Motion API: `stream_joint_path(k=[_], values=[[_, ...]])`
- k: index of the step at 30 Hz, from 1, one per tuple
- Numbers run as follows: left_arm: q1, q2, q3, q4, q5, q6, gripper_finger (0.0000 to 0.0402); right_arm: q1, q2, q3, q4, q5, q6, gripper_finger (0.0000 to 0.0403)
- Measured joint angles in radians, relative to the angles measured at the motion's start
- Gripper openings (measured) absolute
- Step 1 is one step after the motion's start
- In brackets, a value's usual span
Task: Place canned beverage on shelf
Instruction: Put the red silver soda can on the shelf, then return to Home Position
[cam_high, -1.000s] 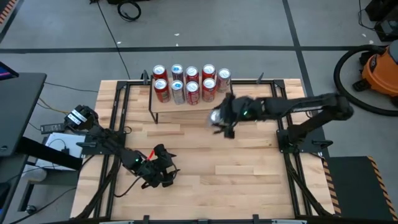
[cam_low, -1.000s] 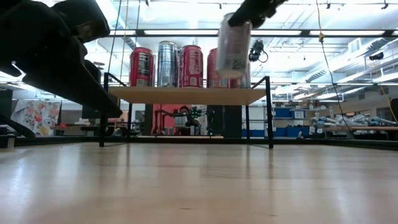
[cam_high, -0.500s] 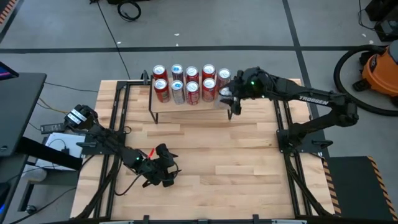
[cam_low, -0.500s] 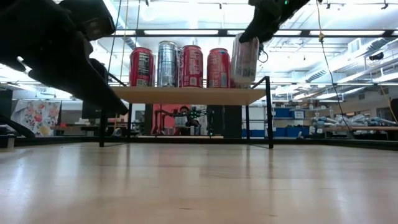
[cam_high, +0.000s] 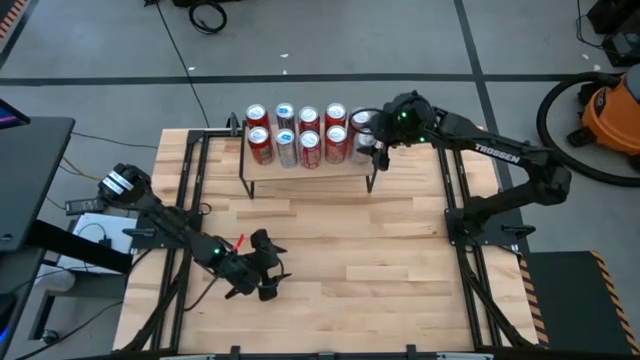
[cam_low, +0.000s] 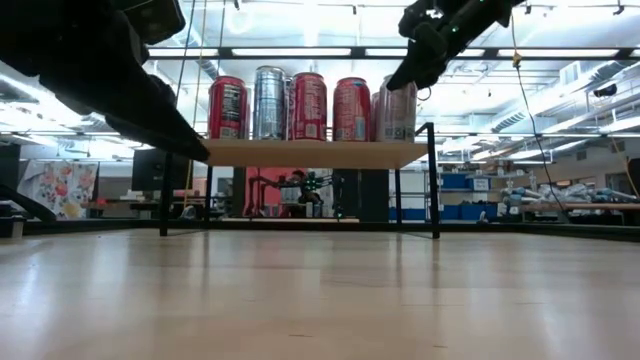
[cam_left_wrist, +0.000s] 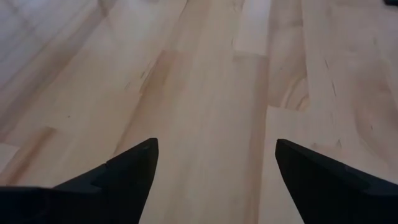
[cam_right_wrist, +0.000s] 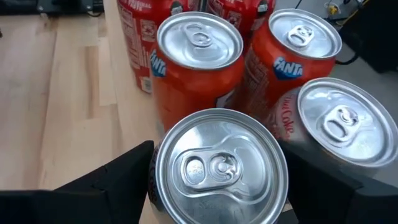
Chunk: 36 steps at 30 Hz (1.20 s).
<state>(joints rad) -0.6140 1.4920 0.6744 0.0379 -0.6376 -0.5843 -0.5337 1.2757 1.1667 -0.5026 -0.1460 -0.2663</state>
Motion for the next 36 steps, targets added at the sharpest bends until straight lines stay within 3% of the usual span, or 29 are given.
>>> stream_joint_path(k=[9, 16, 22, 32, 36], values=[[0.002, -0.009, -0.001, 0.003, -0.002, 0.031, 0.0336, -0.009, 0.067, -0.001, -0.006, -0.034, 0.002, 0.0358], [-0.008, -0.015, -0.001, 0.070, 0.014, 0.084, 0.0336, 0.011, 0.042, 0.000, -0.009, -0.007, 0.024, 0.0368], [-0.005, -0.063, -0.002, 0.078, 0.013, 0.115, 0.0336, 0.035, -0.025, 0.000, -0.014, 0.078, 0.028, 0.0369], [-0.006, -0.242, -0.001, 0.070, -0.051, 0.255, 0.0336, 0.083, -0.195, 0.000, -0.043, 0.093, 0.083, 0.0376], [-0.006, -0.322, -0.029, 0.061, -0.057, 0.331, 0.0332, 0.145, -0.312, -0.113, 0.020, 0.098, 0.110, 0.0374]])
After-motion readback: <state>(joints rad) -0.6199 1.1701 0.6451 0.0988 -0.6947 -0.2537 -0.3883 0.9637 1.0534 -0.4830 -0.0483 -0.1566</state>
